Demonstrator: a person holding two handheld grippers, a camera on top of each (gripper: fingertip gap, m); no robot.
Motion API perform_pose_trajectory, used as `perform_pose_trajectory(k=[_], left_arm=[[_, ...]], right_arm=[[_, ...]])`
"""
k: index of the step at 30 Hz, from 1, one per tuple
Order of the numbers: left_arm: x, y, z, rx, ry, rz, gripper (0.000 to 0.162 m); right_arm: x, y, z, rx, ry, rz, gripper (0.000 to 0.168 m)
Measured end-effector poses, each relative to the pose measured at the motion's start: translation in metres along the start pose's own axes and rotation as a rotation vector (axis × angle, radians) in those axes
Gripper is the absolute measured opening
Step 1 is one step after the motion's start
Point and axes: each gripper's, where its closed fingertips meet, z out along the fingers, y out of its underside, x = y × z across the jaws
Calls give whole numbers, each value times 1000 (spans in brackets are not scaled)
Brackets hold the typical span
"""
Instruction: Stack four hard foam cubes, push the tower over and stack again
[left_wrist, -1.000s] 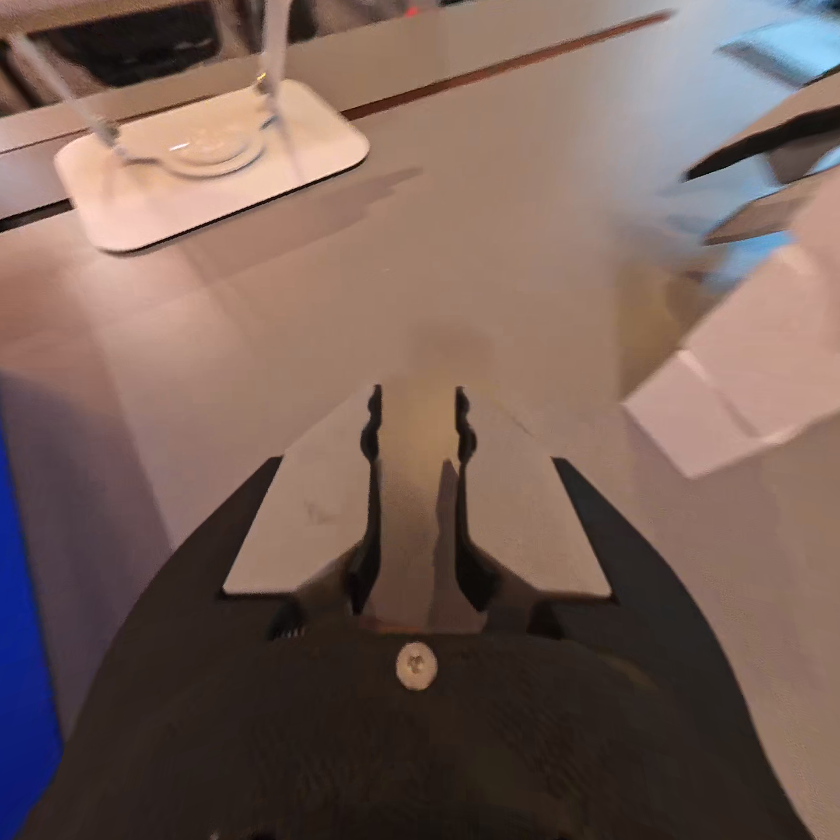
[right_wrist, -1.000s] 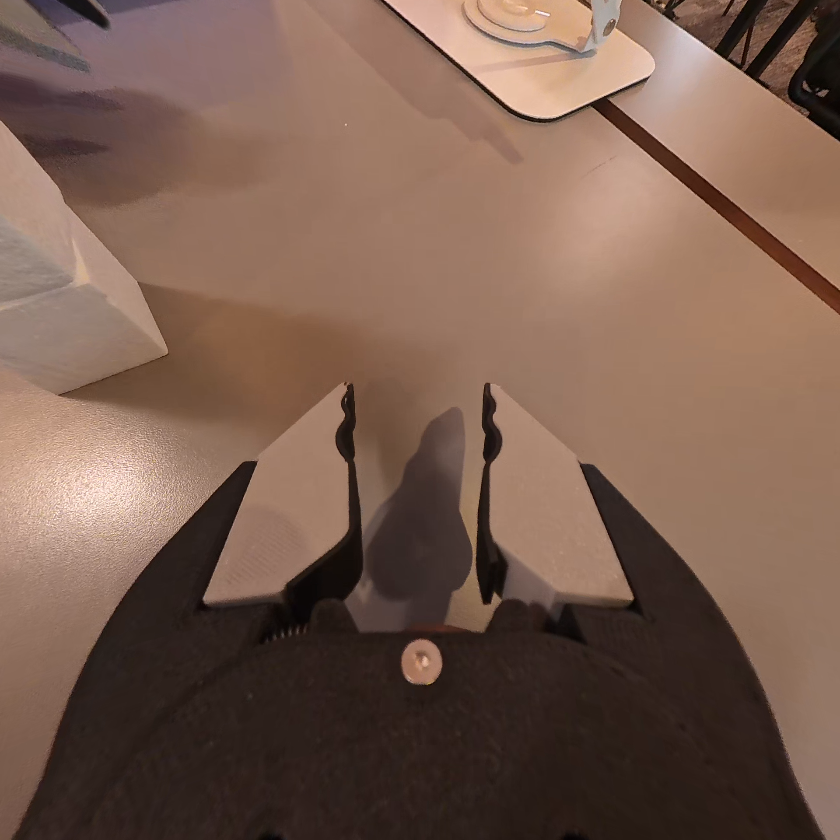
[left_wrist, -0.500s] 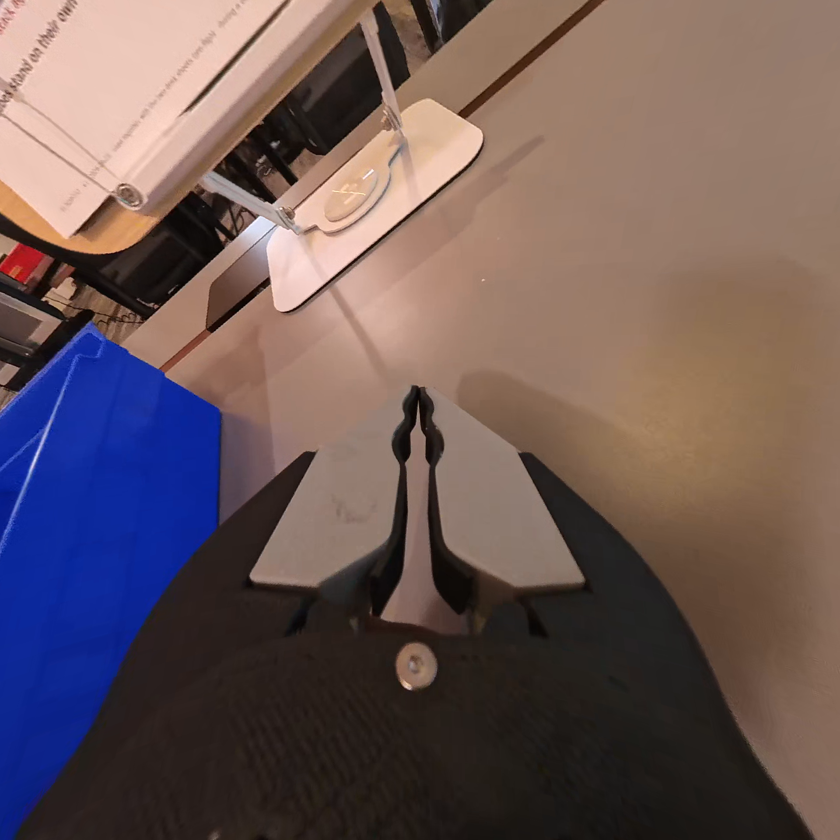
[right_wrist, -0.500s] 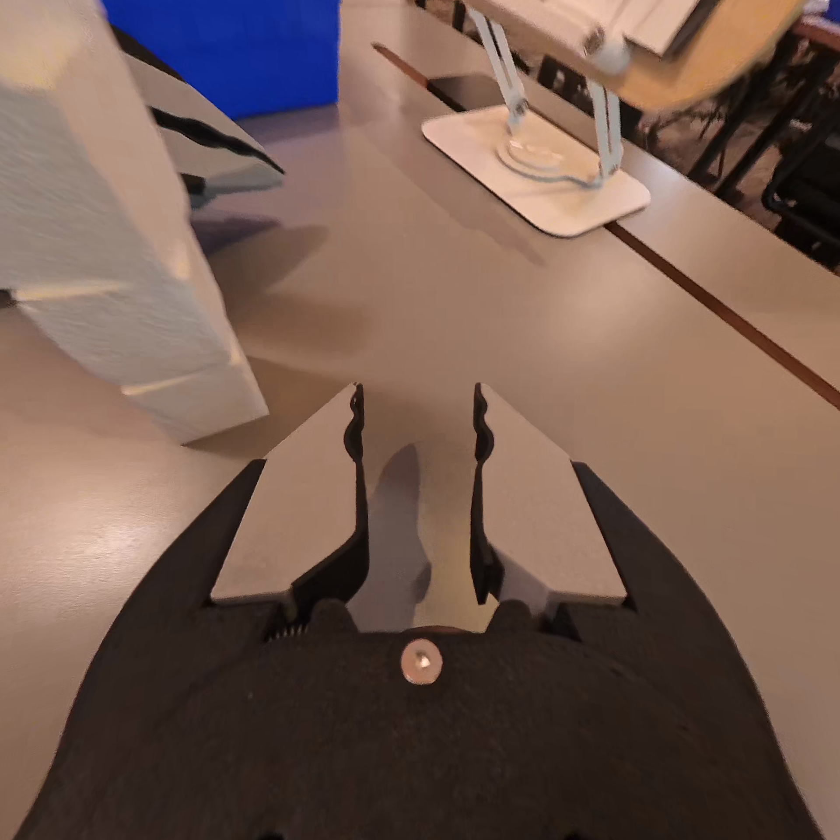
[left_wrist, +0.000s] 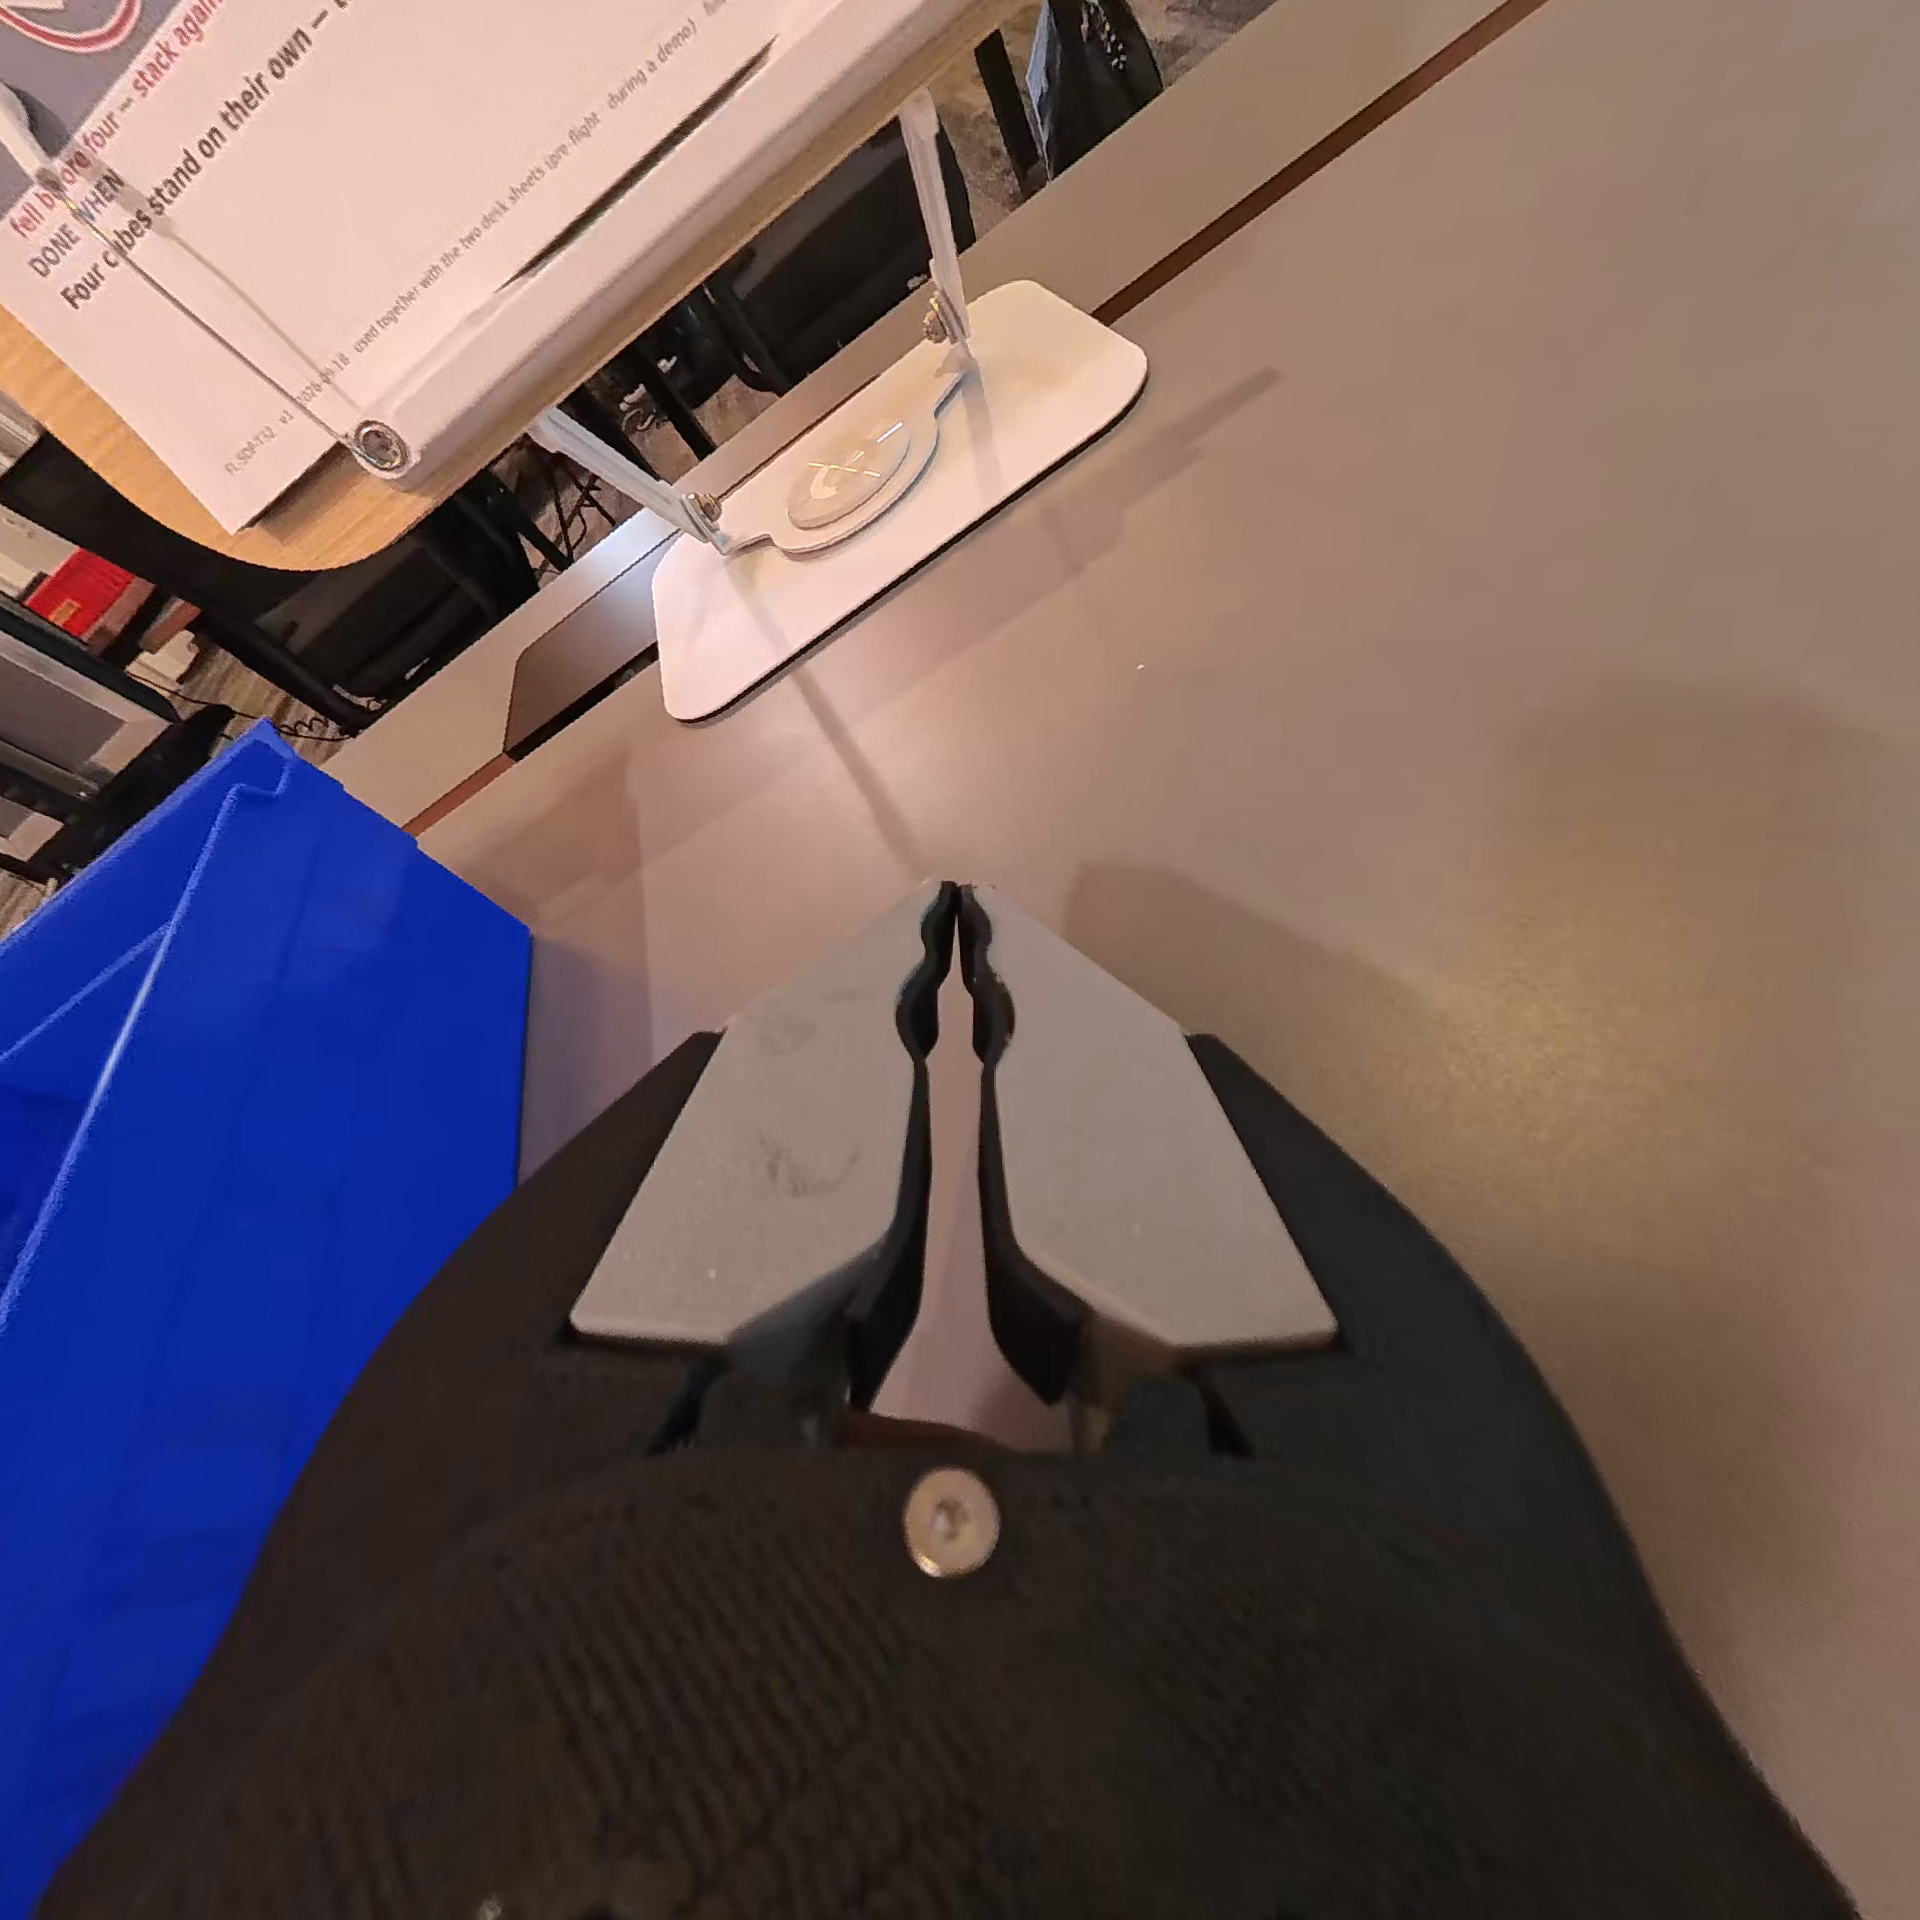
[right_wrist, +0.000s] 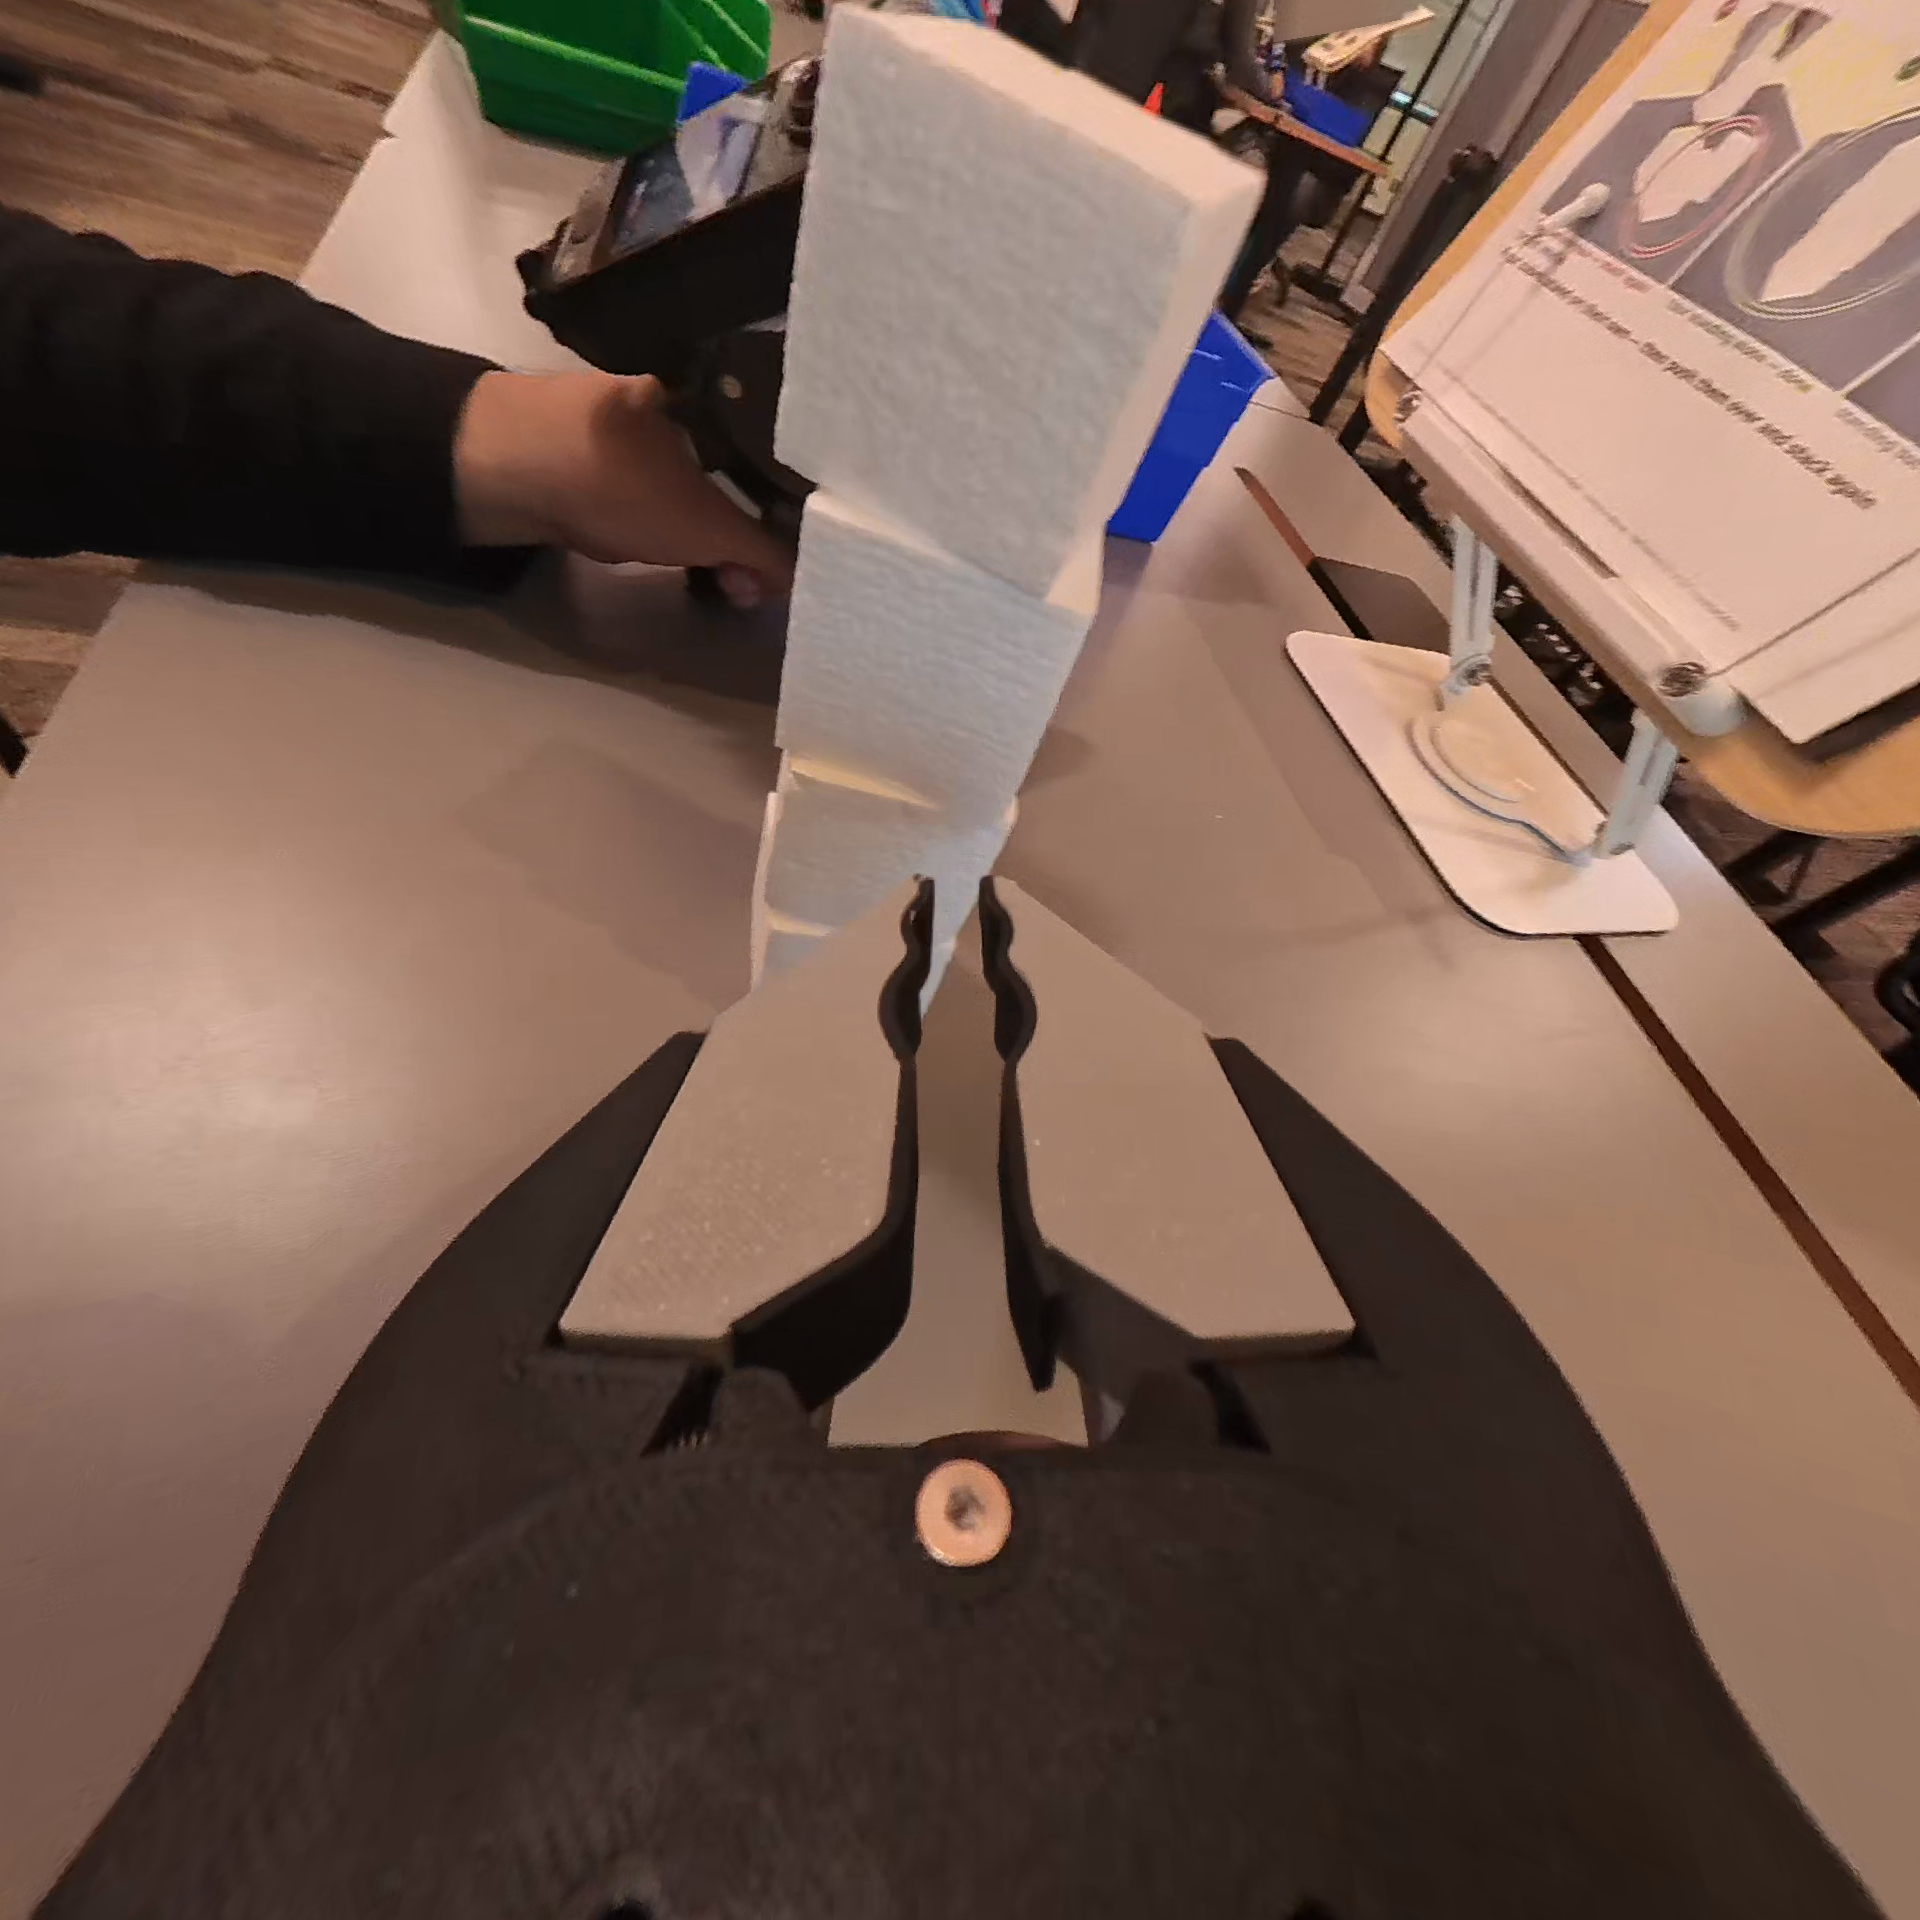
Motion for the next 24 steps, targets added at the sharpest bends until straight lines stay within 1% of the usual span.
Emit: perform_pose_trajectory(k=[2, 7, 10, 13, 15, 19, 20, 22, 24], left_arm=[[-2, 0, 0, 3, -5, -16, 0], [-14, -4, -6, 36, -2, -95, 0], [-27, -14, -17, 86, -16, -156, 0], [-44, -26, -31, 156, -31, -231, 0], [-54, -30, -40, 194, -43, -273, 0], [-76, -37, -56, 271, -92, -341, 0], [-82, -38, -60, 290, -104, -359, 0], [-92, -37, -66, 313, -120, -396, 0], [-97, -33, -68, 312, -122, -422, 0]], right_arm=[[-8, 2, 2, -9, -43, -8, 0], [-13, -3, 9, 7, -38, -17, 0], [-14, -20, 9, 88, -19, -12, 2], [-11, -35, 12, 156, 13, 26, 0], [-8, -36, 22, 150, 41, 53, 0], [-4, -34, 52, 92, 107, 47, 0], [-4, -37, 58, 100, 122, 46, 0], [-6, -41, 63, 85, 130, 21, 0], [-1, -47, 59, 100, 173, 7, 3]])
